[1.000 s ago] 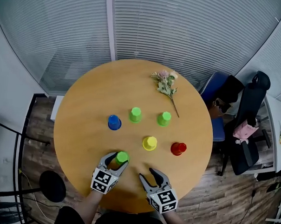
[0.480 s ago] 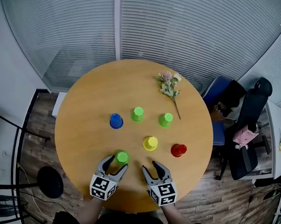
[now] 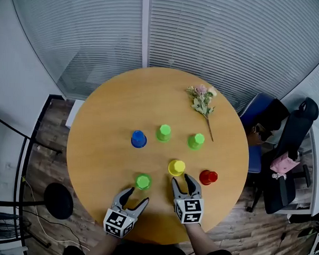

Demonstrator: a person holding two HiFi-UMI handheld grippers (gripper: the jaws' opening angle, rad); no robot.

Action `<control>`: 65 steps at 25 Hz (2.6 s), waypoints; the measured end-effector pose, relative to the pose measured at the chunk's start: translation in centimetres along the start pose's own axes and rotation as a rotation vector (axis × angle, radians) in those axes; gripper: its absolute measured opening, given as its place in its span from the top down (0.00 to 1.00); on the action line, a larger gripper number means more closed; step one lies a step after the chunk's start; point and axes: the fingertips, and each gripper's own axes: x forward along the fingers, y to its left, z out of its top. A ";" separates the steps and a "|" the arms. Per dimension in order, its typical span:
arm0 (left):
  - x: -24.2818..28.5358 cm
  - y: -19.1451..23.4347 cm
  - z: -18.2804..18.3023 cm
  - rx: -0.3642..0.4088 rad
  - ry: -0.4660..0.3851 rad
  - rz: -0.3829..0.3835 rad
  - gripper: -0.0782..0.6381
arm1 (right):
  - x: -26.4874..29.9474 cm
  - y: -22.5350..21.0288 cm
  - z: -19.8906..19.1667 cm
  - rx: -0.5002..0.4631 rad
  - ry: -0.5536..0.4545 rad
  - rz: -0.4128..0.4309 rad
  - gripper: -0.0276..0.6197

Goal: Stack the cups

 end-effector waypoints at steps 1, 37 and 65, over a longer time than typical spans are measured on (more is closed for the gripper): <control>0.0 0.0 -0.1 -0.005 0.002 0.002 0.52 | 0.4 -0.2 0.0 -0.016 -0.002 -0.007 0.68; -1.8 -0.5 -0.7 -0.044 -0.021 0.039 0.52 | 1.0 8.4 -1.5 -0.155 0.003 0.199 0.60; 10.0 -14.9 2.6 0.113 -0.030 -0.204 0.52 | -7.5 -12.1 -0.8 -0.076 -0.085 -0.108 0.59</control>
